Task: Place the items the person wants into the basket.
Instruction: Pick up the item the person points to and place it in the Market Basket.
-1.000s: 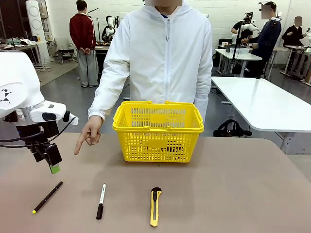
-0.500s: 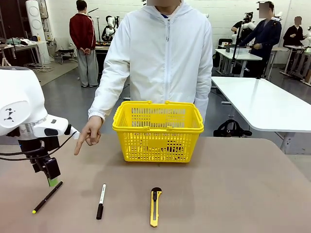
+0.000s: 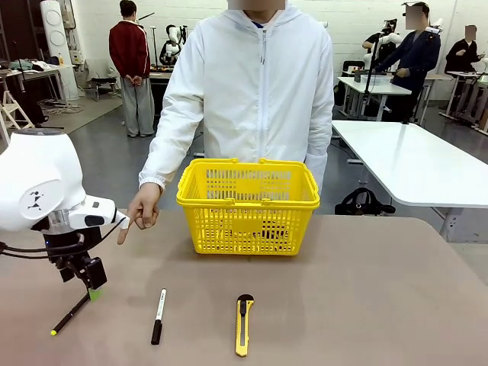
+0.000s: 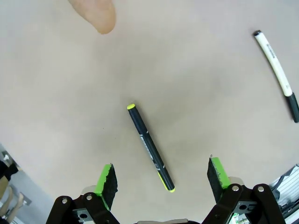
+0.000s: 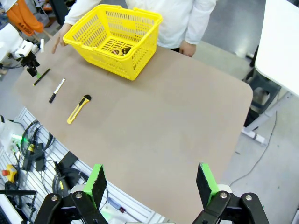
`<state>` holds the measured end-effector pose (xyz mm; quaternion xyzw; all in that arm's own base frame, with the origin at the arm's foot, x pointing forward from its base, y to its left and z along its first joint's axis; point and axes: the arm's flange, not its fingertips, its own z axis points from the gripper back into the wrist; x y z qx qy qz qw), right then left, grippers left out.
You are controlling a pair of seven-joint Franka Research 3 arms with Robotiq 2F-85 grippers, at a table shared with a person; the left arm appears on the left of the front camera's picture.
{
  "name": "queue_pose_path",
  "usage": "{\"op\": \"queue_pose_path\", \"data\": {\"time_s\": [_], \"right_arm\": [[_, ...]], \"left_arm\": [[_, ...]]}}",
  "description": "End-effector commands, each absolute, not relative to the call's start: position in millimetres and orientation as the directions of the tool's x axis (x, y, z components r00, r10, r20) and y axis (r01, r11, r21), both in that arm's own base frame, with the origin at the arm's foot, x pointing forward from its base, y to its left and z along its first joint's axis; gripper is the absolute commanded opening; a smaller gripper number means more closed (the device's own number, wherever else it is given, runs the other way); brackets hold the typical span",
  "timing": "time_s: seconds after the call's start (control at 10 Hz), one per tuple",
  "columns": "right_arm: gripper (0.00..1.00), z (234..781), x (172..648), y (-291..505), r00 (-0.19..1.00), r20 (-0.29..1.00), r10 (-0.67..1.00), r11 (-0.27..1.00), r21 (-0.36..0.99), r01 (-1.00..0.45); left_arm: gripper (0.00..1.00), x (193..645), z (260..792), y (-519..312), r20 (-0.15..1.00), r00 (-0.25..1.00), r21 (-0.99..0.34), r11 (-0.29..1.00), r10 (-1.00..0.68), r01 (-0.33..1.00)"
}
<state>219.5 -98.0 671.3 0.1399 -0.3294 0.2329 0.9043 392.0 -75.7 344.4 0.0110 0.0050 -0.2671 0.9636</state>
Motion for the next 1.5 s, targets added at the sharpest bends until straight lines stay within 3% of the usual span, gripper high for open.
{"op": "queue_pose_path", "data": {"time_s": [0.0,0.7,0.8,0.9,1.0,1.1,1.3,1.4], "right_arm": [[1.0,666,219,-97,0.673,0.661,0.331,0.847,0.107,-0.521],[1.0,666,219,-97,0.673,0.661,0.331,0.847,0.107,-0.521],[1.0,666,219,-97,0.673,0.661,0.331,0.847,0.107,-0.521],[1.0,666,219,-97,0.673,0.661,0.331,0.847,0.107,-0.521],[1.0,666,219,-97,0.673,0.661,0.331,0.847,0.107,-0.521],[1.0,666,219,-97,0.673,0.661,0.331,0.847,0.107,-0.521],[1.0,666,219,-97,0.673,0.661,0.331,0.847,0.107,-0.521],[1.0,666,219,-97,0.673,0.661,0.331,0.847,0.107,-0.521]], "left_arm": [[1.0,364,312,-64,-0.019,0.886,0.028,0.886,-0.463,0.464],[1.0,365,301,-57,-0.024,0.906,0.008,0.906,-0.423,0.424],[0.82,363,300,-58,-0.005,0.9,0.01,0.9,-0.435,0.435],[0.45,364,298,-57,-0.027,0.898,0.021,0.897,-0.44,0.441],[0.26,364,298,-57,-0.034,0.897,0.02,0.897,-0.441,0.442],[0.0,364,298,-57,-0.038,0.896,0.02,0.896,-0.443,0.443],[0.0,363,296,-57,-0.047,0.893,0.013,0.893,-0.448,0.449],[0.1,363,296,-57,-0.049,0.893,0.014,0.894,-0.447,0.449]]}}
